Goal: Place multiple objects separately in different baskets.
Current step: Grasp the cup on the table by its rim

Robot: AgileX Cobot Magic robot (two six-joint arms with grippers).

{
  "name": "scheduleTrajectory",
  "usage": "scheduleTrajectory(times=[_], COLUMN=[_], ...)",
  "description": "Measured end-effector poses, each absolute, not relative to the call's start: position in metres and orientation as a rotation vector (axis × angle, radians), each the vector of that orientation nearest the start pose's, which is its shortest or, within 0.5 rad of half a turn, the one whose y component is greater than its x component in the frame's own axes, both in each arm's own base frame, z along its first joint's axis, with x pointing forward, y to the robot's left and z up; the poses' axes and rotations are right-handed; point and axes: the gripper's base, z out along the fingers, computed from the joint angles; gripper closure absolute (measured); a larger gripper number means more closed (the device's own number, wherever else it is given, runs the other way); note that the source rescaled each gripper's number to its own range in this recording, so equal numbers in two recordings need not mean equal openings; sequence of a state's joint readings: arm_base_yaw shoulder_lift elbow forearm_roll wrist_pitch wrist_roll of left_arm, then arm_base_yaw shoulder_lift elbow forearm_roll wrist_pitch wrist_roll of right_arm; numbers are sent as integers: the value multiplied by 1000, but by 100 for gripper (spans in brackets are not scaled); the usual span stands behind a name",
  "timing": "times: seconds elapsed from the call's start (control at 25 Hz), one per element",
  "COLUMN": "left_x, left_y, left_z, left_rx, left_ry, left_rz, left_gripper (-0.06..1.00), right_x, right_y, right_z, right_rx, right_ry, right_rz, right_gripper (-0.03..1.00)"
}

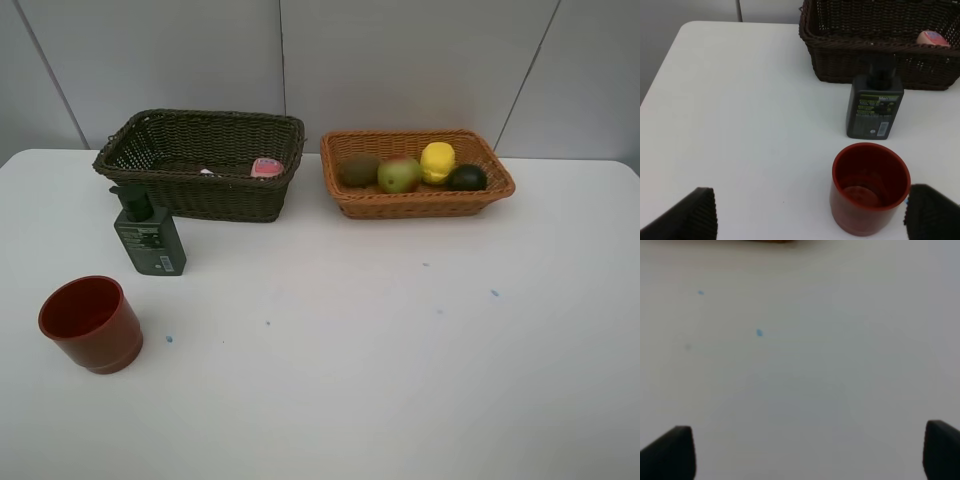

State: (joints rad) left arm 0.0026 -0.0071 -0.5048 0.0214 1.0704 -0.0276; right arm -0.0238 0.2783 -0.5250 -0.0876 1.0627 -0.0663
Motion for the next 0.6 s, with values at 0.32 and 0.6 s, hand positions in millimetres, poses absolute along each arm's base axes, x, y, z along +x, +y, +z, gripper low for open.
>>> scheduleTrajectory(times=[0.32, 0.6], left_x=[-7, -7], left_y=[2, 2], left_z=[278, 278], left_rx=[-32, -32], left_ry=[2042, 2042], left_rz=[10, 10], left_gripper=[-3, -3], right_x=[36, 36], right_y=[-10, -11], right_z=[280, 280], right_rx=[28, 38], right_ry=[2302, 2302], right_rz=[-189, -201], right_gripper=[-3, -3])
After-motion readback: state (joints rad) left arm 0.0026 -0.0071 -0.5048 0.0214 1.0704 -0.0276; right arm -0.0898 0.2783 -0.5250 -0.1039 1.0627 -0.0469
